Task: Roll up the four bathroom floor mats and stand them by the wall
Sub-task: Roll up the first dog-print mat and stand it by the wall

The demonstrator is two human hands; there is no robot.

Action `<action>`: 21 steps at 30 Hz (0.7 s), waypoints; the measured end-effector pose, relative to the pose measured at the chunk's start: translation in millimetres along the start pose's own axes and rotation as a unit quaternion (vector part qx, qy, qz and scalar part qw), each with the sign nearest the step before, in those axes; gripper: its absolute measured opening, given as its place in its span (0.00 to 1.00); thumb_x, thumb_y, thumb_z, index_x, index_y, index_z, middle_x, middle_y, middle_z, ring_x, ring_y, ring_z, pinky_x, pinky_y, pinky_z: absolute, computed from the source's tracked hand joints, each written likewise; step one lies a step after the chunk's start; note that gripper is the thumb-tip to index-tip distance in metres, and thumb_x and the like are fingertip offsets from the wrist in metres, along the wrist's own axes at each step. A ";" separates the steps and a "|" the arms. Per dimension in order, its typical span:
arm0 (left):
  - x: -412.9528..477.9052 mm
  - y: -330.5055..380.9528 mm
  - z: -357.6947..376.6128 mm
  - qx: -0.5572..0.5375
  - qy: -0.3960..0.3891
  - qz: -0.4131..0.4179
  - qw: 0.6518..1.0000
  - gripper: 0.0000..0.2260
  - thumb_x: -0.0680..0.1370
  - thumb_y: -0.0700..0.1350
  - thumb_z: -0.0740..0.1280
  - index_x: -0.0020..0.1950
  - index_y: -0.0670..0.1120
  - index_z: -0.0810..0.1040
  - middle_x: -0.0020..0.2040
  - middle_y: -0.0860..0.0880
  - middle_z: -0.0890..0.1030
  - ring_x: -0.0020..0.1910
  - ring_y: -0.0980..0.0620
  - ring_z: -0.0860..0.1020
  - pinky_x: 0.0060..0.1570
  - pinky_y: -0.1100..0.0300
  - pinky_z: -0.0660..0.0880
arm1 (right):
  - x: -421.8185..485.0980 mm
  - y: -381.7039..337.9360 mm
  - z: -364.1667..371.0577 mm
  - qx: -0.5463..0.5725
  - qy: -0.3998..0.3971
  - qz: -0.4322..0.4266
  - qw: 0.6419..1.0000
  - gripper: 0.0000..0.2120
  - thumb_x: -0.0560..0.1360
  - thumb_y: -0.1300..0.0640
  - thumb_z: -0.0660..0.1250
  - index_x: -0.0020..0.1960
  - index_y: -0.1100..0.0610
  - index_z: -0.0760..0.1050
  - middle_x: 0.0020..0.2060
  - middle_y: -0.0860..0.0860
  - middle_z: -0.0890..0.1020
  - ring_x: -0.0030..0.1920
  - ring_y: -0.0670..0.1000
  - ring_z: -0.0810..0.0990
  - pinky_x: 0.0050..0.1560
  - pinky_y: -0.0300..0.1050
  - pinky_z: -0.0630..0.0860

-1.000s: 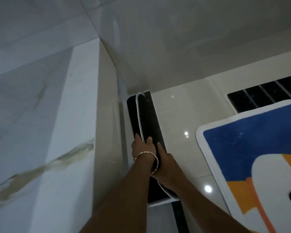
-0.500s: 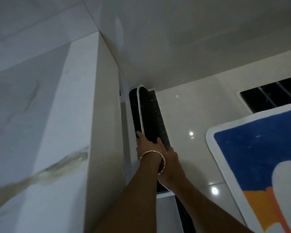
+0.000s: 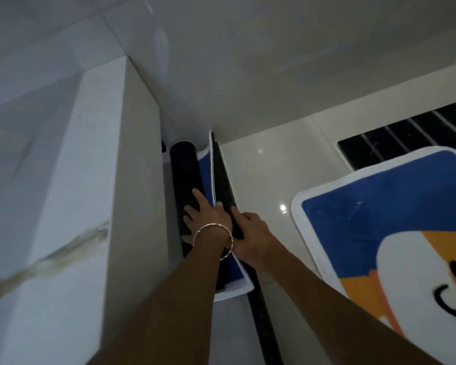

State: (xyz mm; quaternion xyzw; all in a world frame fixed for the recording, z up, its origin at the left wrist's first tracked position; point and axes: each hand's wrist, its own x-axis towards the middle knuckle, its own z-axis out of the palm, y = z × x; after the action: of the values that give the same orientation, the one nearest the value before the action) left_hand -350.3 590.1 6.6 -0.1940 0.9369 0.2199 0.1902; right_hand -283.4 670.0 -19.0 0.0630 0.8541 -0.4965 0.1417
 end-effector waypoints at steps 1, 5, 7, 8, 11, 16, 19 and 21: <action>-5.4 4.7 -1.1 0.009 -0.002 0.007 1.000 0.28 0.83 0.54 0.50 0.77 0.53 0.37 0.78 0.41 0.46 0.76 0.40 0.50 0.72 0.41 0.52 | -3.6 -1.5 -5.7 0.001 0.008 -0.004 1.000 0.37 0.75 0.47 0.66 0.77 0.50 0.51 0.70 0.57 0.64 0.69 0.57 0.65 0.69 0.52 0.65; -25.1 24.5 -0.7 0.005 -0.012 0.043 0.999 0.28 0.83 0.55 0.50 0.77 0.54 0.39 0.78 0.42 0.47 0.76 0.41 0.50 0.72 0.40 0.51 | -19.8 -7.2 -34.5 0.014 0.007 0.006 1.000 0.31 0.77 0.51 0.64 0.76 0.52 0.55 0.68 0.57 0.66 0.68 0.57 0.66 0.65 0.46 0.66; -31.9 32.0 0.3 -0.005 -0.021 0.057 0.998 0.28 0.83 0.55 0.50 0.77 0.54 0.39 0.78 0.42 0.47 0.76 0.41 0.50 0.73 0.41 0.51 | -27.5 -8.4 -47.7 0.023 0.009 0.014 1.000 0.26 0.79 0.51 0.62 0.74 0.55 0.59 0.67 0.58 0.68 0.66 0.57 0.69 0.59 0.42 0.66; -35.3 34.5 0.6 -0.002 -0.024 0.063 0.998 0.28 0.83 0.55 0.50 0.77 0.54 0.39 0.78 0.42 0.47 0.76 0.41 0.49 0.73 0.41 0.51 | -30.9 -8.6 -53.3 0.027 0.011 0.020 0.999 0.26 0.79 0.50 0.61 0.74 0.55 0.59 0.68 0.58 0.68 0.67 0.56 0.69 0.60 0.42 0.66; -44.0 38.2 2.4 0.004 -0.034 0.079 0.996 0.28 0.82 0.56 0.50 0.77 0.54 0.39 0.78 0.42 0.47 0.76 0.41 0.49 0.73 0.42 0.50 | -42.3 -9.7 -64.8 0.027 0.008 0.036 0.999 0.31 0.79 0.47 0.61 0.77 0.53 0.53 0.72 0.56 0.64 0.70 0.55 0.65 0.67 0.47 0.64; -57.3 41.4 9.7 -0.002 -0.058 0.113 0.992 0.28 0.82 0.57 0.51 0.77 0.54 0.39 0.78 0.42 0.48 0.76 0.41 0.52 0.73 0.42 0.52 | -59.2 -12.3 -82.1 0.004 0.013 0.044 0.999 0.33 0.79 0.44 0.60 0.78 0.53 0.50 0.75 0.54 0.60 0.73 0.55 0.61 0.68 0.47 0.62; -67.0 47.5 14.6 -0.006 -0.071 0.139 0.988 0.29 0.82 0.57 0.51 0.77 0.54 0.40 0.78 0.43 0.50 0.76 0.41 0.54 0.72 0.42 0.55 | -68.3 -10.0 -91.3 -0.020 0.015 0.054 0.998 0.34 0.79 0.42 0.59 0.78 0.49 0.47 0.77 0.52 0.55 0.75 0.54 0.57 0.71 0.50 0.59; -76.9 49.1 17.5 -0.010 -0.082 0.154 0.985 0.28 0.82 0.57 0.50 0.78 0.52 0.42 0.78 0.43 0.51 0.76 0.41 0.55 0.72 0.42 0.56 | -76.8 -6.7 -99.3 -0.019 0.021 0.062 0.998 0.34 0.79 0.41 0.58 0.78 0.49 0.47 0.77 0.51 0.55 0.76 0.54 0.55 0.72 0.50 0.58</action>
State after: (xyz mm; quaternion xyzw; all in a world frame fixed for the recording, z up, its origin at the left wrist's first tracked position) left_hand -302.0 660.8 42.7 -0.0307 0.9346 0.2710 0.2285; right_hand -229.9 755.2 56.4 0.1235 0.8605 -0.4691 0.1558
